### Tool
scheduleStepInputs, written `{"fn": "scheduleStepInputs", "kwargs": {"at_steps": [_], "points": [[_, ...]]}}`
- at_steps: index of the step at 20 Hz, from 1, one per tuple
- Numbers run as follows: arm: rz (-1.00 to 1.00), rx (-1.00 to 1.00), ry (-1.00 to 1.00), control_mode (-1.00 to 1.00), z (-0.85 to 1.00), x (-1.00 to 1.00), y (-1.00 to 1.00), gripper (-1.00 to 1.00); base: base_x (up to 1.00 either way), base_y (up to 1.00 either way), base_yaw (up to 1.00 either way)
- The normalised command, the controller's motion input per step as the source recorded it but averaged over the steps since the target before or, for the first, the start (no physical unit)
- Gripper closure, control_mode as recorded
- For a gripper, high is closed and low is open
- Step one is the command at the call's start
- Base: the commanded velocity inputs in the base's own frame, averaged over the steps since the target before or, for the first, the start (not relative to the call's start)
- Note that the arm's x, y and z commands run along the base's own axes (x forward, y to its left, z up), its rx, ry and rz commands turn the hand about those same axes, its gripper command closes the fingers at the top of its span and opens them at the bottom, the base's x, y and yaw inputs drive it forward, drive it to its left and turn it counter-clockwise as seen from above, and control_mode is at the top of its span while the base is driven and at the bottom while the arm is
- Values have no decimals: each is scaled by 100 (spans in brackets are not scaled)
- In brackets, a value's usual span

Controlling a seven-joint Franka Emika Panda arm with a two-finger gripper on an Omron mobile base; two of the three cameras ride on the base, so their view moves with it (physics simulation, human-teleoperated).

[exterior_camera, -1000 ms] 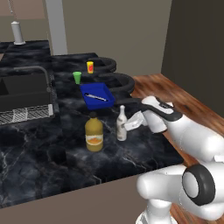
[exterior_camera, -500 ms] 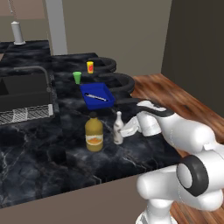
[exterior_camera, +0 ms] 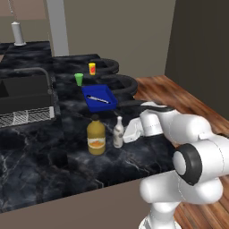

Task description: Place the drinks on the dining counter in a tight cluster.

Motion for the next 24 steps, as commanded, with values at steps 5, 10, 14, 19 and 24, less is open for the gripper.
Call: {"fn": "scheduleStepInputs", "kwargs": {"at_steps": [5, 10, 14, 19, 24], "points": [[18, 0, 0, -100, 0, 33, -5, 100, 0, 0, 0], [4, 0, 0, -100, -3, 41, 0, 100, 0, 0, 0], [1, 0, 3, -100, -21, 10, 7, 100, 0, 0, 0], [2, 0, 4, -100, -9, -1, 20, 100, 0, 0, 0], [0, 0, 0, -100, -7, -1, 16, 100, 0, 0, 0]]}}
